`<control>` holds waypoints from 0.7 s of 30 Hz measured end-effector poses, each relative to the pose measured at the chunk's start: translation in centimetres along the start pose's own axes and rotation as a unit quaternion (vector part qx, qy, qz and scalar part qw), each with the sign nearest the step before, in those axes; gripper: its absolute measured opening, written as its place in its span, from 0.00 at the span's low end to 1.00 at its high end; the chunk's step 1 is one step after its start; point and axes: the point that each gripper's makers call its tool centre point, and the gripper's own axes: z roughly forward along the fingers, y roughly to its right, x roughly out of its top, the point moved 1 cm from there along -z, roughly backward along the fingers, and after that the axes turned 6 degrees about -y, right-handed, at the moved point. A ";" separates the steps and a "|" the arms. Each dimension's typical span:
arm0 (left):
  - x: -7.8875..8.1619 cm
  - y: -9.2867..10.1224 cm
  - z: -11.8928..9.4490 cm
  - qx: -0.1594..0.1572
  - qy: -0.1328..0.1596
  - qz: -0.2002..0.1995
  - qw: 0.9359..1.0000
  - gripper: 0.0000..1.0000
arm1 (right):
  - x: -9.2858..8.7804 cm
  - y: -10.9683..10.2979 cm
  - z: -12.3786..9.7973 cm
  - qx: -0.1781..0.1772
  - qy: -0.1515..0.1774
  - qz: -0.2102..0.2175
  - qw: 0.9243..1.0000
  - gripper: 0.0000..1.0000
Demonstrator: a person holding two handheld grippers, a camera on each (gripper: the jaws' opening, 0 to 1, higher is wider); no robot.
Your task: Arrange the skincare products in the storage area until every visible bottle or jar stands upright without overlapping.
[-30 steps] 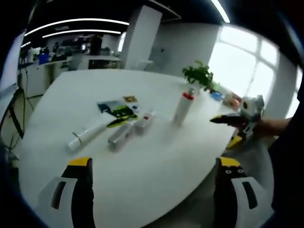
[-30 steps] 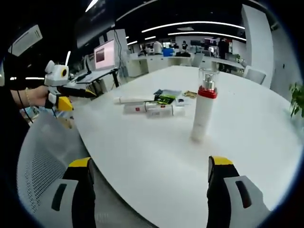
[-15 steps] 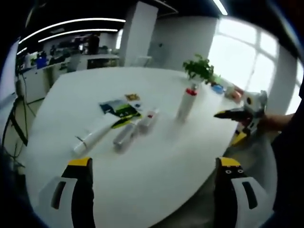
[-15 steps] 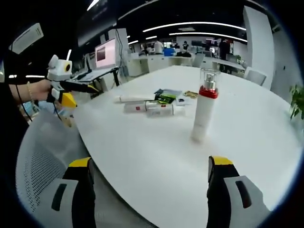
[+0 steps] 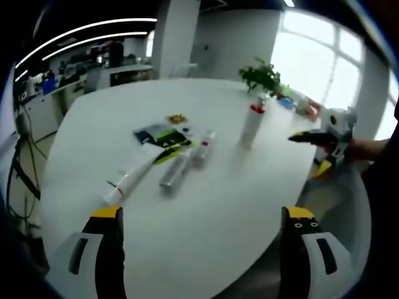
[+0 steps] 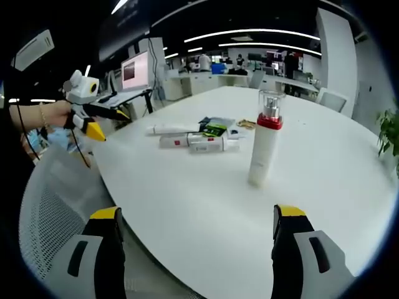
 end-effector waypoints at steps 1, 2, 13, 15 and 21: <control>0.1 -0.3 0.1 -0.001 -0.003 0.003 1.000 0.97 | 0.0 0.0 0.0 0.000 0.000 0.000 1.000 1.00; 0.3 -0.7 0.3 0.001 -0.008 0.006 1.000 0.97 | 0.0 0.1 0.0 0.001 0.000 0.001 1.000 1.00; 1.2 -3.1 2.1 -0.003 -0.035 0.016 0.999 0.95 | -0.3 0.0 0.1 0.005 -0.005 0.002 1.000 1.00; 1.3 -3.3 2.4 -0.004 -0.038 0.015 0.999 0.95 | -0.3 -0.1 0.2 0.005 -0.007 0.001 1.000 1.00; 1.2 -5.0 3.1 -0.005 -0.054 0.025 0.998 0.94 | -0.5 0.0 0.2 0.004 -0.012 -0.002 1.000 1.00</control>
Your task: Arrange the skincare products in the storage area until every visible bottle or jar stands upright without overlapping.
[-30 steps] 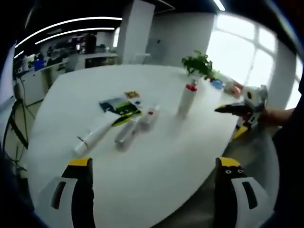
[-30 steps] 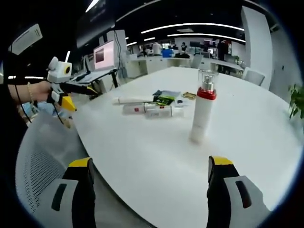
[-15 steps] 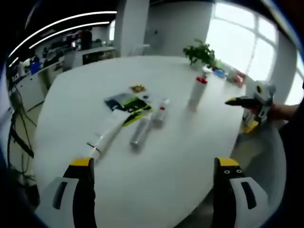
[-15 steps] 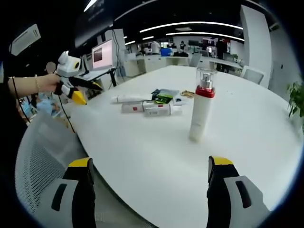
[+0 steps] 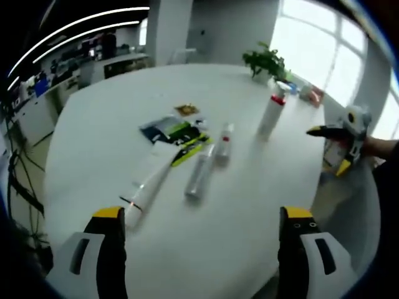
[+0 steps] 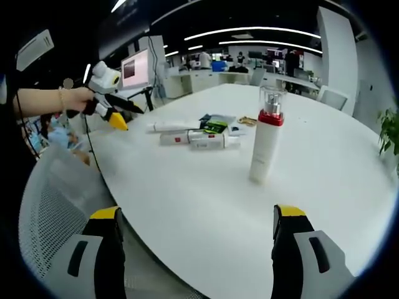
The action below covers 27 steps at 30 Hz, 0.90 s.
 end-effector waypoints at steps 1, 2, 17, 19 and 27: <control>0.0 -0.2 0.1 0.000 -0.002 0.002 1.000 0.94 | 0.0 0.0 0.0 -0.001 0.001 0.001 1.000 1.00; 0.0 -0.3 0.1 0.000 -0.003 0.002 1.000 0.93 | 0.0 0.1 0.0 -0.001 0.002 0.002 1.000 1.00; 1.0 -2.1 1.4 -0.010 -0.046 0.032 0.998 0.88 | -0.2 0.5 0.1 -0.005 -0.002 0.014 1.000 1.00; 1.2 -2.3 1.5 -0.013 -0.050 0.034 0.998 0.88 | -0.3 0.5 0.1 -0.006 -0.002 0.017 1.000 1.00; 1.5 -3.9 2.5 -0.015 -0.066 0.040 0.997 0.84 | -0.4 0.7 0.1 -0.008 -0.004 0.024 1.000 0.99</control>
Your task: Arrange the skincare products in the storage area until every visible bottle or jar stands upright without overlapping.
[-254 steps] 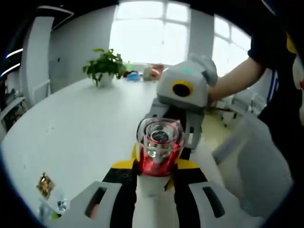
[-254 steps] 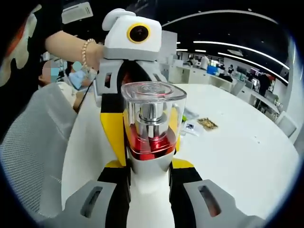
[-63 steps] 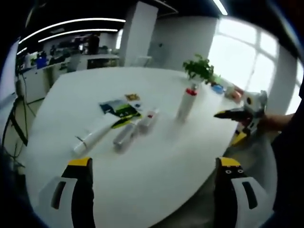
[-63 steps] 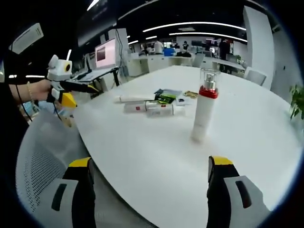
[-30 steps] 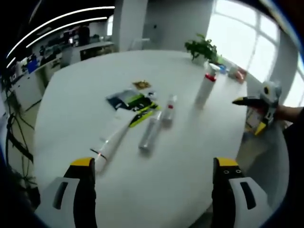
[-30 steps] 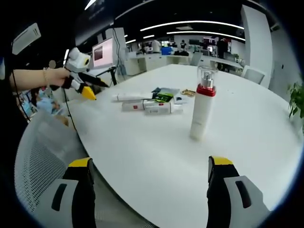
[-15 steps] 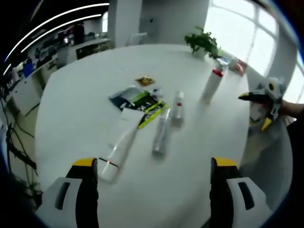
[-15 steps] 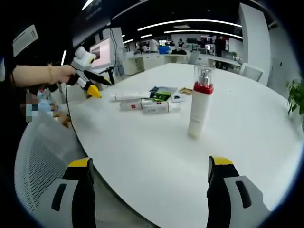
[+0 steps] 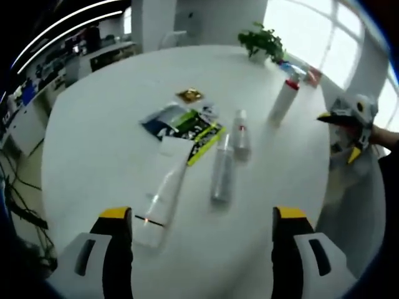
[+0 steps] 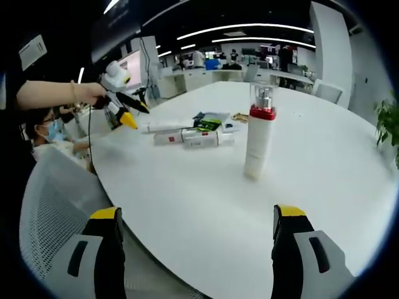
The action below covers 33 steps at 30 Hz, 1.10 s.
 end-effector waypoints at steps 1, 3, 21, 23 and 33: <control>0.1 -0.3 0.2 -0.001 -0.003 0.001 1.000 0.84 | 0.0 0.0 0.0 0.000 -0.001 0.000 1.000 0.99; 0.1 -0.5 0.4 -0.003 -0.008 0.000 1.000 0.82 | -0.1 0.0 0.1 0.000 -0.003 0.001 1.000 0.99; 0.4 -2.0 2.5 -0.011 -0.046 0.016 0.999 0.69 | -0.6 0.0 0.3 0.002 -0.017 0.007 1.000 0.99; 0.6 -2.4 2.9 -0.012 -0.051 0.018 0.998 0.67 | -0.7 -0.1 0.3 0.003 -0.020 0.010 1.000 0.98; 0.8 -3.5 4.3 -0.008 -0.083 0.046 0.995 0.56 | -0.8 0.2 0.3 0.000 -0.023 0.016 1.000 0.98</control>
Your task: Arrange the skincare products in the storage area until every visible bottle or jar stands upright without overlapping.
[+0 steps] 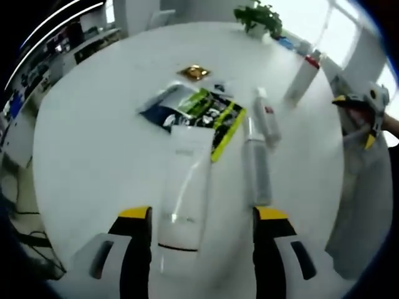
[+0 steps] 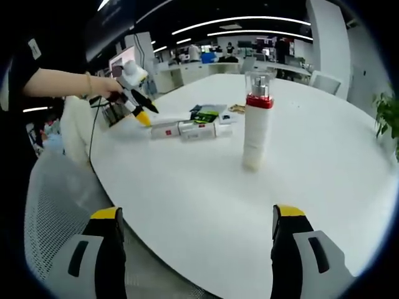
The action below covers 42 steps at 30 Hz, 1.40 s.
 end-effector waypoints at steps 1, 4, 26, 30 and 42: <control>0.0 -0.2 0.1 0.001 -0.003 0.002 1.000 0.55 | 0.0 0.0 0.0 0.000 -0.001 0.000 1.000 0.98; 0.0 -0.3 0.4 0.003 -0.012 0.009 1.000 0.52 | -0.1 0.0 0.1 0.000 -0.003 -0.001 1.000 0.98; 1.3 -2.2 3.4 0.007 -0.063 0.055 0.996 0.42 | -0.5 0.2 0.1 -0.002 -0.010 0.008 1.000 0.98; 1.2 -2.1 3.6 0.011 -0.082 0.066 0.994 0.42 | -0.4 0.2 0.1 -0.004 -0.010 0.007 1.000 0.98; 1.8 -2.5 3.7 0.025 -0.105 0.068 0.992 0.38 | -0.4 0.2 0.1 -0.005 -0.011 0.007 1.000 0.98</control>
